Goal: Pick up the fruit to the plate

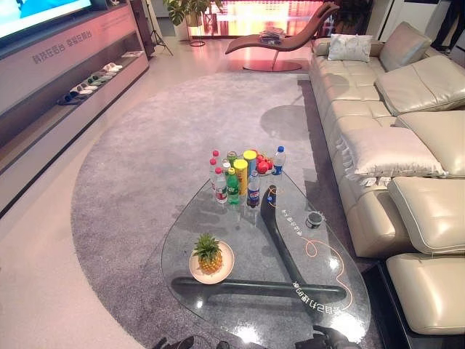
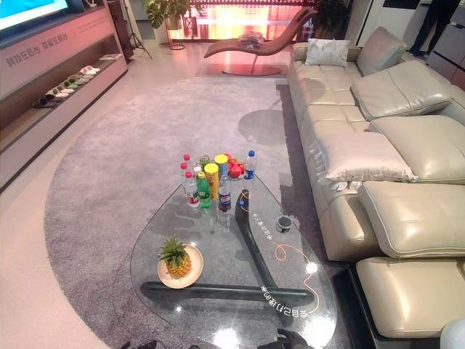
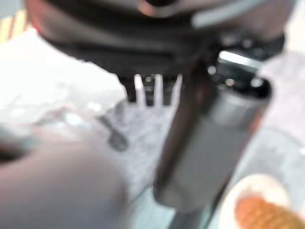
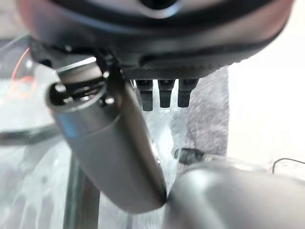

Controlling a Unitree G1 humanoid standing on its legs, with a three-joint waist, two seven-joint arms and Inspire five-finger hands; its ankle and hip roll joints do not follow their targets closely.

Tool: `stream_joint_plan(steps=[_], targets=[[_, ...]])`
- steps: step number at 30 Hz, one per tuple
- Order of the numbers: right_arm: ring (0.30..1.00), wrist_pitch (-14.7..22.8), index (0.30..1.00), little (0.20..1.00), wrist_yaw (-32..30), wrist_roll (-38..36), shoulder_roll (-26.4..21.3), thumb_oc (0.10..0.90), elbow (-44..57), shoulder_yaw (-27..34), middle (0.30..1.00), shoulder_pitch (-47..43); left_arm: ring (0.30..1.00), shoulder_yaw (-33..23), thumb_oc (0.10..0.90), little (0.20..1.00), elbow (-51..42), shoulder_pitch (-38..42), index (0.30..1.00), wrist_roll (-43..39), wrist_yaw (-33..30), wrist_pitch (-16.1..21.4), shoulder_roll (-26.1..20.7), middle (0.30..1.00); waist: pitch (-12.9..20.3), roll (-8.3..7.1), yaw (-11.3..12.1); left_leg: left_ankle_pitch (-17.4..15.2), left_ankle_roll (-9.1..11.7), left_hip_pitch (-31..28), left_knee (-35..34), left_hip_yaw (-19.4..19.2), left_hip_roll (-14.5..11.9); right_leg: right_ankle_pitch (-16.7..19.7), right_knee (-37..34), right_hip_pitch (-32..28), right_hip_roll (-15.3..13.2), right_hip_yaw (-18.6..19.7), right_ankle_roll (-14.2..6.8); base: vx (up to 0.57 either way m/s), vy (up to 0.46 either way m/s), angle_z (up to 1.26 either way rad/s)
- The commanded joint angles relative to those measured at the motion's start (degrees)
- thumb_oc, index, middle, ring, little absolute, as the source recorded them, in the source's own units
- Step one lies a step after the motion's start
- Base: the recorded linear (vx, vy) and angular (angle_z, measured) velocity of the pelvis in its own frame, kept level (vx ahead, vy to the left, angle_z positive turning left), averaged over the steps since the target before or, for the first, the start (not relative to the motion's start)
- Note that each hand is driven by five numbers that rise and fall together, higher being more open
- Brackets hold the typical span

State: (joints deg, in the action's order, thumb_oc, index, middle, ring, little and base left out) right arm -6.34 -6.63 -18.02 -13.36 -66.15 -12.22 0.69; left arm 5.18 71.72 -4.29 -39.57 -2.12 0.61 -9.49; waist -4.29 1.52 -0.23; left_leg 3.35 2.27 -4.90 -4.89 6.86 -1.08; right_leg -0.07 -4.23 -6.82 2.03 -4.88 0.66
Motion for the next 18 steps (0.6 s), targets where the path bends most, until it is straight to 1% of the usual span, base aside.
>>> stream_joint_plan(steps=[1, 4, 6, 9, 12, 18], targets=[[0.900, 2.11, 0.900, 0.900, -2.83, -2.36, 1.32, 0.800, -2.45, 2.05, 0.900, -2.18, 0.900, -1.01, 0.800, 0.900, 3.71, 4.19, 0.900, 0.96, 2.29, -2.32, -0.44, 0.900, 1.24, -2.14, -0.40, -2.78, -0.70, 0.10, 0.58, -4.44, 1.93, 2.40, -0.48, 1.19, -3.77, 2.58, -4.49, 0.02, 0.028, -0.14], [0.900, 1.83, 0.900, 0.900, -3.00, -4.25, 1.52, 0.800, -4.80, 3.27, 0.900, -2.25, 0.900, -1.30, 0.800, 0.900, 4.83, 4.62, 0.900, 0.84, 2.87, -3.14, -0.68, 0.900, 1.51, -2.01, -0.59, -2.99, -0.79, -0.20, 0.41, -4.71, 1.90, 2.42, -0.59, 1.14, -3.82, 2.72, -4.54, 0.03, 0.030, -0.10], [0.900, 1.47, 0.900, 0.900, -3.81, -6.39, 1.87, 0.800, -7.47, 5.50, 0.900, -2.18, 0.900, -1.75, 0.800, 0.900, 5.78, 4.79, 0.900, 1.61, 4.19, -2.99, -0.70, 0.900, 1.76, -1.81, -0.72, -3.21, -0.86, -0.45, 0.32, -4.91, 1.92, 2.39, -0.58, 1.11, -3.86, 2.82, -4.56, 0.03, 0.035, -0.06], [0.900, 0.67, 0.900, 0.900, -4.57, -7.66, 2.08, 0.800, -9.29, 6.96, 0.900, -2.13, 0.900, -1.45, 0.800, 0.900, 6.10, 4.82, 0.900, 1.57, 5.21, -2.47, -0.45, 0.900, 1.92, -1.64, -0.74, -3.26, -0.96, -0.56, 0.17, -4.98, 1.94, 2.47, -0.60, 1.20, -3.92, 2.82, -4.61, 0.00, 0.007, -0.01], [0.900, -0.03, 0.900, 0.900, -3.90, -7.68, 2.15, 0.800, -10.51, 7.32, 0.900, -2.07, 0.900, -0.93, 0.800, 0.900, 5.99, 4.88, 0.900, 2.67, 4.92, -0.47, -0.39, 0.900, 2.04, -1.55, -0.54, -3.24, -1.01, -0.54, 0.07, -4.78, 2.03, 2.50, -0.66, 1.27, -4.01, 2.72, -4.61, 0.00, 0.007, -0.01], [0.900, -0.87, 0.900, 0.900, -3.87, -7.67, 2.29, 0.800, -11.32, 7.03, 0.900, -2.29, 0.900, -0.27, 0.800, 0.900, 5.74, 5.05, 0.900, 3.17, 5.38, 0.04, -0.12, 0.900, 1.83, -1.64, -0.14, -3.18, -1.12, -0.47, 0.04, -4.28, 2.20, 2.55, -0.73, 1.27, -4.14, 2.49, -4.61, 0.00, 0.000, 0.00]])
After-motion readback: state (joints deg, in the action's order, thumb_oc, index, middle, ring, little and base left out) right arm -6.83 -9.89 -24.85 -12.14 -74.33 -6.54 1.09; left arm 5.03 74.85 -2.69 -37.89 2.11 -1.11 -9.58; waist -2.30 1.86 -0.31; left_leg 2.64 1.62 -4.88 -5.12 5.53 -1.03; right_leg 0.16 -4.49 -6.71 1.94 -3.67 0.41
